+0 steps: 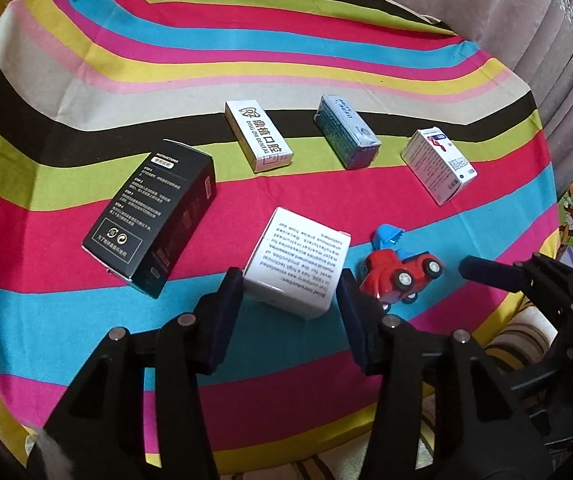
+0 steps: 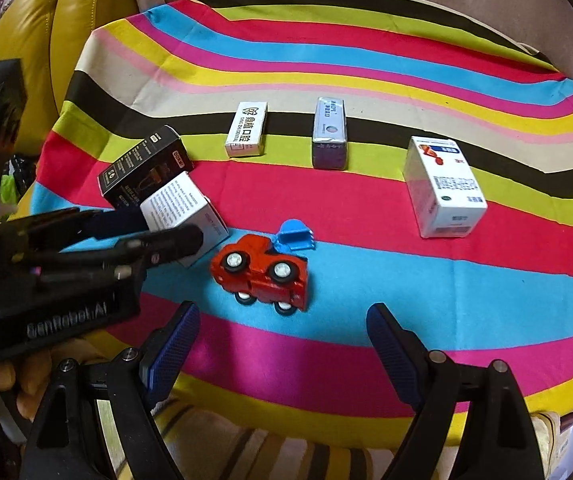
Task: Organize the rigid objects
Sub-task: 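Grasp the white printed cube box with the left tool while the right grasps the red toy car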
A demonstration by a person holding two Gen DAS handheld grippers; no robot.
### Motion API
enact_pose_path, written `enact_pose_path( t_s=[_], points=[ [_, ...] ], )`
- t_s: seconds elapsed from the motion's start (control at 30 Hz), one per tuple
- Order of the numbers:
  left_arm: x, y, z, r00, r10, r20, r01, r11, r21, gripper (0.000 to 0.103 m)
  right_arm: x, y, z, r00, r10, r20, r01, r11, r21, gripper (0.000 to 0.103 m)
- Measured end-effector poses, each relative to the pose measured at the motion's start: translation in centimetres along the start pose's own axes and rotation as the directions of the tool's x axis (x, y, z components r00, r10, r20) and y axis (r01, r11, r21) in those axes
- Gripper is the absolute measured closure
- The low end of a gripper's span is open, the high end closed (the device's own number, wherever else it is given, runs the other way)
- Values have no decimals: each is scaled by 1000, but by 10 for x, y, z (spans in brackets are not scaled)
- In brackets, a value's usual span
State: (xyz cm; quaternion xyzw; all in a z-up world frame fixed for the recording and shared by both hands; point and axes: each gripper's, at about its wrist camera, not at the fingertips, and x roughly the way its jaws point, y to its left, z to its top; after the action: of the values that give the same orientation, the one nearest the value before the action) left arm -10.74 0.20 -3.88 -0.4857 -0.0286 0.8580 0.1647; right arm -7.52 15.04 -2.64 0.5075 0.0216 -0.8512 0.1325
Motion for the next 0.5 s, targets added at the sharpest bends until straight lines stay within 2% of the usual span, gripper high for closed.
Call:
enact_pose_path(
  t_s=[0.4,0.43,0.5],
  points=[
    [0,8,-1,1000,12,28,-11,999,-43,53,14,1,10,999,-54,7,54,999,9,17],
    [0,8,-2,999,10,33,-9,999,-47,53,16,0,10,998,-58,8,58,998,12,18],
    [0,8,-2,999,14,36,-13,999,-44,53,20,-2,10,998,-59,-1,59,998,21,27]
  ],
)
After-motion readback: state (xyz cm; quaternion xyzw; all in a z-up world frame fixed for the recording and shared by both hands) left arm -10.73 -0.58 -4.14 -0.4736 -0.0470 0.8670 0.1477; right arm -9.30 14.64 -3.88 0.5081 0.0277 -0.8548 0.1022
